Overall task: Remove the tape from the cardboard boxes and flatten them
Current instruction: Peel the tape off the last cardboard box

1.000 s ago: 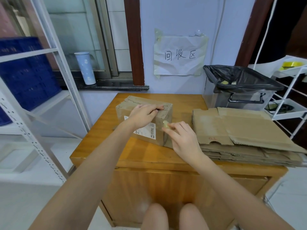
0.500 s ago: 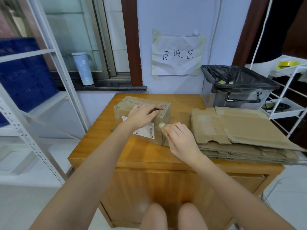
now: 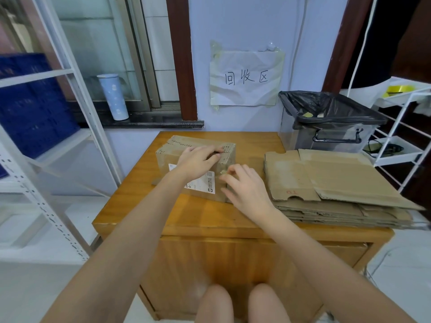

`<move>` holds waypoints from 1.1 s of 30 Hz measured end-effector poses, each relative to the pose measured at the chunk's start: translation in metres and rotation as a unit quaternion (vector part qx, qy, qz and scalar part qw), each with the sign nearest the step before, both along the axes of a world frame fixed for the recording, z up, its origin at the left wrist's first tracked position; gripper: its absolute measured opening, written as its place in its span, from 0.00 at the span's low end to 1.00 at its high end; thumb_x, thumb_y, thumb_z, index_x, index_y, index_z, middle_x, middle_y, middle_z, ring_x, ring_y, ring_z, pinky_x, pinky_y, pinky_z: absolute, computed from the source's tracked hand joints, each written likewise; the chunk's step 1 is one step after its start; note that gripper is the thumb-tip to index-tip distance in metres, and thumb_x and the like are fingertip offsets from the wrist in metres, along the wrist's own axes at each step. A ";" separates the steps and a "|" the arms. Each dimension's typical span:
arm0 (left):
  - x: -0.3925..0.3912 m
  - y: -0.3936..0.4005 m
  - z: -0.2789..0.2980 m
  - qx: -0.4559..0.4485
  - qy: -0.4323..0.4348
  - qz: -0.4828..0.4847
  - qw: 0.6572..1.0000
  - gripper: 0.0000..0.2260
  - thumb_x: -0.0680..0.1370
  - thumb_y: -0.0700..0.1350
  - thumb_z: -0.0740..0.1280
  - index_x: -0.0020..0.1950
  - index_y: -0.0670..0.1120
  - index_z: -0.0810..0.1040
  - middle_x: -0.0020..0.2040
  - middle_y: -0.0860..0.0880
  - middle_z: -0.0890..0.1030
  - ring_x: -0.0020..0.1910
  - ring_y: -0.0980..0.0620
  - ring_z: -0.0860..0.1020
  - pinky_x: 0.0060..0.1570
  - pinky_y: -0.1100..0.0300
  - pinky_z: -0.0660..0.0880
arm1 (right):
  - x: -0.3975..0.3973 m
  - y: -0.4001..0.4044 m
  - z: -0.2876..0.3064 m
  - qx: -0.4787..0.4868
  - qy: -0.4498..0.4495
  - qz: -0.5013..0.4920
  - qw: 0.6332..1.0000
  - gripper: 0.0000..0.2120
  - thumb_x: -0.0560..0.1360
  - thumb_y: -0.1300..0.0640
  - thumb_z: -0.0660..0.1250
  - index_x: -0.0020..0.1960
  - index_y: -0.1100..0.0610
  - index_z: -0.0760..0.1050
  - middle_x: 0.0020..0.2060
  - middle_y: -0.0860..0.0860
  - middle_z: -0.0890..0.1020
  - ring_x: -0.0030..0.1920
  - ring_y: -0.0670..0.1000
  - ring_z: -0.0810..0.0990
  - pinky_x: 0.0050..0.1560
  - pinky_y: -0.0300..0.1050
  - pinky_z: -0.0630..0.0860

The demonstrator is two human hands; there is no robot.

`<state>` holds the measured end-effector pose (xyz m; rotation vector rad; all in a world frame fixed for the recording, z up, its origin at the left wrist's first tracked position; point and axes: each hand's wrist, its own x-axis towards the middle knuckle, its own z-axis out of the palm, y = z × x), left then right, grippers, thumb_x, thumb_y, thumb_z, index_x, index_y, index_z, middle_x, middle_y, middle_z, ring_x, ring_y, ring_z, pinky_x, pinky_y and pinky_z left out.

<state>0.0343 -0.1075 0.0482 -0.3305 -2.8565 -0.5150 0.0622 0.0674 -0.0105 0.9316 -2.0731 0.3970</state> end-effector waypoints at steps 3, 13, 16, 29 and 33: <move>0.000 0.001 0.000 0.001 0.003 0.002 1.000 0.16 0.83 0.51 0.52 0.69 0.56 0.71 0.69 0.58 0.73 0.70 0.57 0.67 0.64 0.60 0.54 | -0.004 0.002 0.000 -0.030 0.032 0.016 0.999 0.16 0.67 0.65 0.75 0.51 0.59 0.75 0.40 0.54 0.79 0.38 0.57 0.76 0.39 0.45 0.67; 0.001 0.008 0.000 -0.013 0.009 0.019 1.000 0.17 0.84 0.50 0.50 0.69 0.55 0.71 0.68 0.57 0.73 0.69 0.56 0.67 0.63 0.59 0.56 | -0.002 0.008 -0.010 -0.035 0.015 0.054 0.998 0.15 0.59 0.72 0.76 0.42 0.62 0.77 0.40 0.54 0.81 0.40 0.55 0.78 0.39 0.42 0.66; 0.000 0.009 -0.002 -0.018 0.011 0.023 1.000 0.17 0.84 0.51 0.49 0.69 0.54 0.71 0.67 0.56 0.74 0.68 0.55 0.68 0.61 0.59 0.56 | -0.001 0.009 -0.011 -0.012 0.024 0.059 0.998 0.12 0.61 0.74 0.73 0.41 0.63 0.78 0.40 0.54 0.82 0.39 0.56 0.78 0.38 0.43 0.66; 0.001 0.013 -0.003 -0.024 0.010 0.036 0.999 0.18 0.84 0.52 0.48 0.69 0.54 0.71 0.67 0.55 0.75 0.68 0.54 0.68 0.62 0.56 0.57 | 0.002 0.014 -0.010 0.026 -0.050 0.056 0.997 0.16 0.60 0.77 0.73 0.43 0.62 0.78 0.40 0.54 0.82 0.41 0.53 0.75 0.40 0.43 0.66; 0.002 0.015 -0.003 -0.023 0.007 0.036 0.999 0.18 0.84 0.52 0.48 0.69 0.54 0.70 0.67 0.55 0.74 0.69 0.55 0.67 0.64 0.56 0.56 | 0.002 0.015 -0.006 0.021 -0.103 0.031 0.994 0.16 0.61 0.74 0.75 0.44 0.61 0.77 0.39 0.52 0.82 0.38 0.55 0.78 0.38 0.48 0.74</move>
